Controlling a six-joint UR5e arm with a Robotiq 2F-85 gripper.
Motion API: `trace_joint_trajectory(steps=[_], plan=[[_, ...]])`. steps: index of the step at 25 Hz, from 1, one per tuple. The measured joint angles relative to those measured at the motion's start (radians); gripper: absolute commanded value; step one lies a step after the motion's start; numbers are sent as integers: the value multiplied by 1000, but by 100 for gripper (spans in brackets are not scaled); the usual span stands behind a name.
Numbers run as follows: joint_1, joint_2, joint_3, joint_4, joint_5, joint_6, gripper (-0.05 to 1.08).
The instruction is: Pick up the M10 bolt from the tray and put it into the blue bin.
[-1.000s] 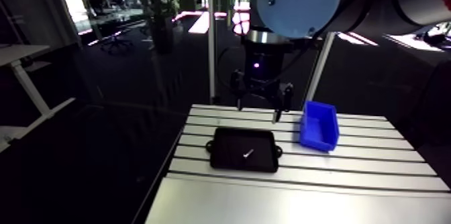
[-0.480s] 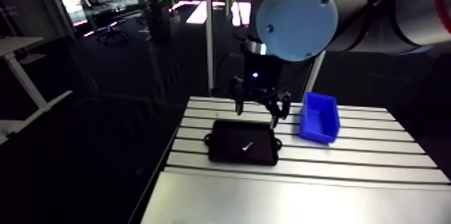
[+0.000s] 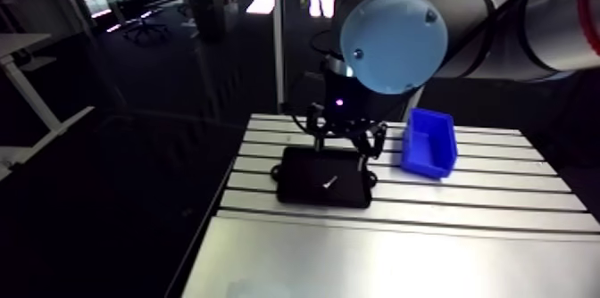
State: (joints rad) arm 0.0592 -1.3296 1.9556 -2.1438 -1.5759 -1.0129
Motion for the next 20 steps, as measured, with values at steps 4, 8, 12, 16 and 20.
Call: trace_joint_trajectory(steps=[4,8,12,16,20], plan=[[0,20,2,-22,-1,0,18],[0,36,3,-37,-2,0,23],[0,49,3,-44,-2,1,28],[0,62,3,-49,-2,0,30],[1,82,4,-74,-4,-1,32]])
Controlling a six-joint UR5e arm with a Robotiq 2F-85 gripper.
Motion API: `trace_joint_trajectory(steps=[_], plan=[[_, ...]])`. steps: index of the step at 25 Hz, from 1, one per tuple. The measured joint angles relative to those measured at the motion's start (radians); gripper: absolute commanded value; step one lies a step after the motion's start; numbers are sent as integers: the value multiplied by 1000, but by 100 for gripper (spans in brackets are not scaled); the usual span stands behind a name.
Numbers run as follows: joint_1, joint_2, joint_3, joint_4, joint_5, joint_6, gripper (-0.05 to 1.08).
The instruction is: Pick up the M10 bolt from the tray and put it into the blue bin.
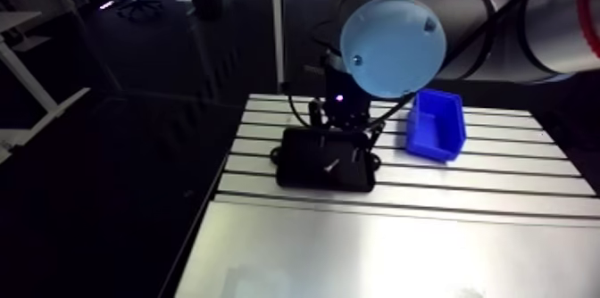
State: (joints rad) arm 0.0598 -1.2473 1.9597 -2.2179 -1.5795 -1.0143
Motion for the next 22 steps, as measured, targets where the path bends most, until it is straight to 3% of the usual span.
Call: trace_joint_trajectory(steps=[22], plan=[[0,42,8,-24,0,1,40]])
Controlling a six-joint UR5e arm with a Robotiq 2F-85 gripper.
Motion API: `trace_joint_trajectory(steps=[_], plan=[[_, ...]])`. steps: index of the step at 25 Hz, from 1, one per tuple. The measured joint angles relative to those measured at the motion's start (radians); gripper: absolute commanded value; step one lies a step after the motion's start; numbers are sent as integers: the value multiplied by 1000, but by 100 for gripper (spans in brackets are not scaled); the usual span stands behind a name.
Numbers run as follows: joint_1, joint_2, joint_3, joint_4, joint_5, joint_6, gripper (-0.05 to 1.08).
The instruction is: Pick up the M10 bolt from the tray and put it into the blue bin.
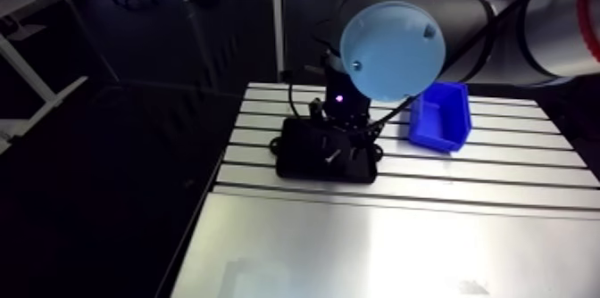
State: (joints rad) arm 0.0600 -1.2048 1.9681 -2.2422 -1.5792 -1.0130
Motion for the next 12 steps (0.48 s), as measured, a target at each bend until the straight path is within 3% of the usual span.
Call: trace_joint_trajectory(steps=[12], plan=[[1,6,6,-1,0,-1,44]])
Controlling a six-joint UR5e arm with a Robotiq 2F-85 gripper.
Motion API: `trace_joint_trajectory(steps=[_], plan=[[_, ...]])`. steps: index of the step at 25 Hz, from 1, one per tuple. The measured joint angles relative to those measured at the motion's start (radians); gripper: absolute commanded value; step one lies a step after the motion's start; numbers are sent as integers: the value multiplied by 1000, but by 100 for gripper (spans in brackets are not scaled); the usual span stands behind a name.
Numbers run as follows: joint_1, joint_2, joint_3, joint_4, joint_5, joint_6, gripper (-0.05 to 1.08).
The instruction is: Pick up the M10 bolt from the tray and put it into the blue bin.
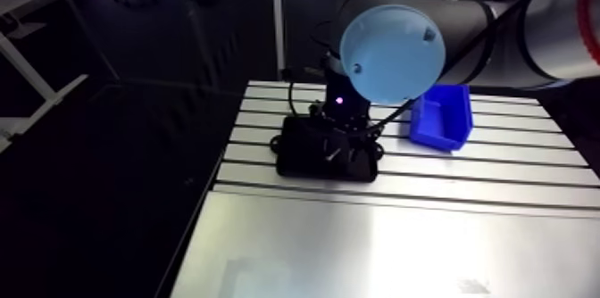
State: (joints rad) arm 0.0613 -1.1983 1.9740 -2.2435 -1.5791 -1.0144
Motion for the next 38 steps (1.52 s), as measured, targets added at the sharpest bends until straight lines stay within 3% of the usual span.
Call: trace_joint_trajectory(steps=[38], plan=[[2,16,1,-29,-3,-9,65]])
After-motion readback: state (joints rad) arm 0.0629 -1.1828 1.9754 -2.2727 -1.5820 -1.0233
